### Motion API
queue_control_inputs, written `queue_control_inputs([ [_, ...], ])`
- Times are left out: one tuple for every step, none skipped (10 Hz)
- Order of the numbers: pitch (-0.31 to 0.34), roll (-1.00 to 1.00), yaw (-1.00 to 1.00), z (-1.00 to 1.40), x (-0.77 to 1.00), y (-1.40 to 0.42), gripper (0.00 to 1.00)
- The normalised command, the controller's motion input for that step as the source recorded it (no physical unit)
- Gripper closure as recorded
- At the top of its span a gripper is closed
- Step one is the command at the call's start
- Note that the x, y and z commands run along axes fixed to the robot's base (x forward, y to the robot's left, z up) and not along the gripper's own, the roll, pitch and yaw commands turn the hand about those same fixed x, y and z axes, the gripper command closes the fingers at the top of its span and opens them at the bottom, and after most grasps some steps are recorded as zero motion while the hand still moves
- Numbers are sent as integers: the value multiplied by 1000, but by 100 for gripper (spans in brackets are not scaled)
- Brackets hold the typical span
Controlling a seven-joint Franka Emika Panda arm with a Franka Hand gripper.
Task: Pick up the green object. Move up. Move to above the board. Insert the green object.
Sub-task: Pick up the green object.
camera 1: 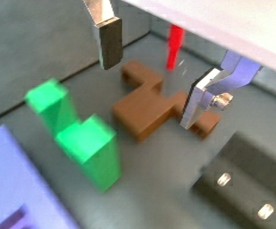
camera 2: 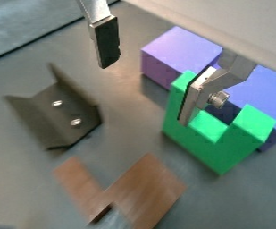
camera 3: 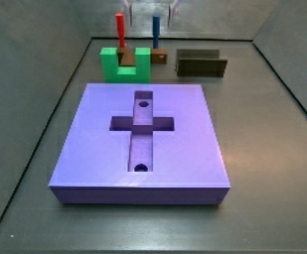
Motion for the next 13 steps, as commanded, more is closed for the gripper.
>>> queue_control_inputs([
  [0,113,0,-177,-134,-380,0],
  [-9,149,0,0,-83,-206,0],
  [0,27,0,0,0,-80,0],
  [0,86,111,0,-166,-191,0],
  [0,216,37,-131,-31,-343,0],
  [0,269,114,-94,-191,-394,0],
  [0,229,100,0,-274,-297,0],
  [0,153,54,-43,-40,-243,0],
  [0,91,37,-257,94,-126,0],
  [3,59,23,-277,186,-46,0],
  [16,56,51,-286,214,0,0],
  [0,37,94,-271,160,0,0],
  [0,11,94,-277,37,-43,0],
])
